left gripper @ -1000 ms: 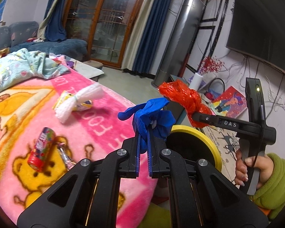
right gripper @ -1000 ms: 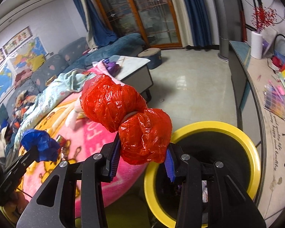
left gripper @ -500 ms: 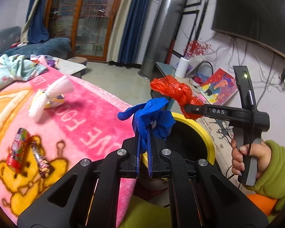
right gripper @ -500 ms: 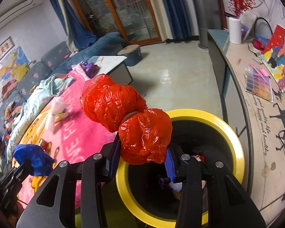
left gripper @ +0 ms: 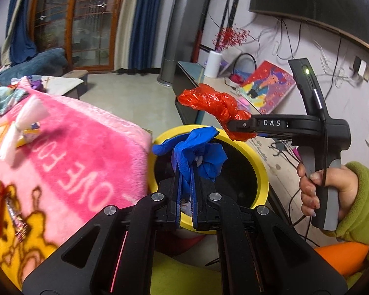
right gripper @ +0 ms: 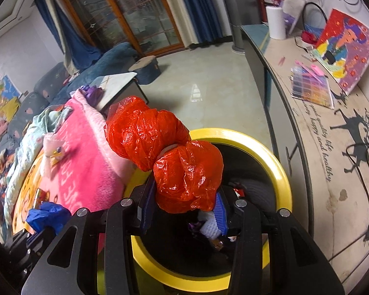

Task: Collect trash
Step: 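Carry the glove and red bags over the bin and open both tools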

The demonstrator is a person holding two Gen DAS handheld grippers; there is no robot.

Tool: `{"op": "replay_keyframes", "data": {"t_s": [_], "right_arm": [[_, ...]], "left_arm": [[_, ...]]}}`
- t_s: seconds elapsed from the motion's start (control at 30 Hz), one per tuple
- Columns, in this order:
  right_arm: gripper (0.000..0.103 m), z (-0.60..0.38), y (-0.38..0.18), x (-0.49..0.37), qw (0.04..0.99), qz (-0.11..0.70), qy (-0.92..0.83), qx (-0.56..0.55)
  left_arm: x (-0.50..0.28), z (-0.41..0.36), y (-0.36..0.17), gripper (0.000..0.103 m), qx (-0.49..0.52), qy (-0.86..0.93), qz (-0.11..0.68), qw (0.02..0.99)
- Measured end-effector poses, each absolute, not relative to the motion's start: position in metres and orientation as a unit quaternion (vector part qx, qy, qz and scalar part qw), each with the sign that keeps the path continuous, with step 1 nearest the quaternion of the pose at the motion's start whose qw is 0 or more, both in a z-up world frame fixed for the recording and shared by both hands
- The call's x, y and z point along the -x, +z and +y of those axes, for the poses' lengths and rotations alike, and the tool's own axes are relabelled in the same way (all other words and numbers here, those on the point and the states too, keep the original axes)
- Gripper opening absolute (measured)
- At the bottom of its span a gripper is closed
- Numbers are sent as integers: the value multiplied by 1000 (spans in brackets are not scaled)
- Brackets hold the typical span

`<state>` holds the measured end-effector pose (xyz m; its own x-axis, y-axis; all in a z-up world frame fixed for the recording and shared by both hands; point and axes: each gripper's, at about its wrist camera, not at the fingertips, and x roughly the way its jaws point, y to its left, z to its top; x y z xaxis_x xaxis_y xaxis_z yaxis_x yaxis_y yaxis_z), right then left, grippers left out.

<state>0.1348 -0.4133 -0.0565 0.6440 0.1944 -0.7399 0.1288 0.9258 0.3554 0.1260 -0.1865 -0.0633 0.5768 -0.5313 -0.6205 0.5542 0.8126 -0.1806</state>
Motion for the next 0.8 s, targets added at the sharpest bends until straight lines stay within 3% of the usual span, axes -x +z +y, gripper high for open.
{"op": "replay_keyframes", "data": {"t_s": [0.4, 0.73, 0.77, 0.8], "right_arm": [[42, -437, -81, -133, 866, 447, -8, -226], [58, -447, -88, -133, 859, 449, -20, -246], [58, -448, -88, -133, 859, 448, -21, -247], [61, -449, -88, -133, 859, 448, -22, -247]], "left_arm": [[-140, -217, -94, 3, -36, -330, 382, 863], [-156, -228, -106, 3, -33, -336, 404, 850], [-156, -229, -106, 7, -33, -336, 404, 850], [-157, -228, -107, 20, -31, -335, 404, 851]]}}
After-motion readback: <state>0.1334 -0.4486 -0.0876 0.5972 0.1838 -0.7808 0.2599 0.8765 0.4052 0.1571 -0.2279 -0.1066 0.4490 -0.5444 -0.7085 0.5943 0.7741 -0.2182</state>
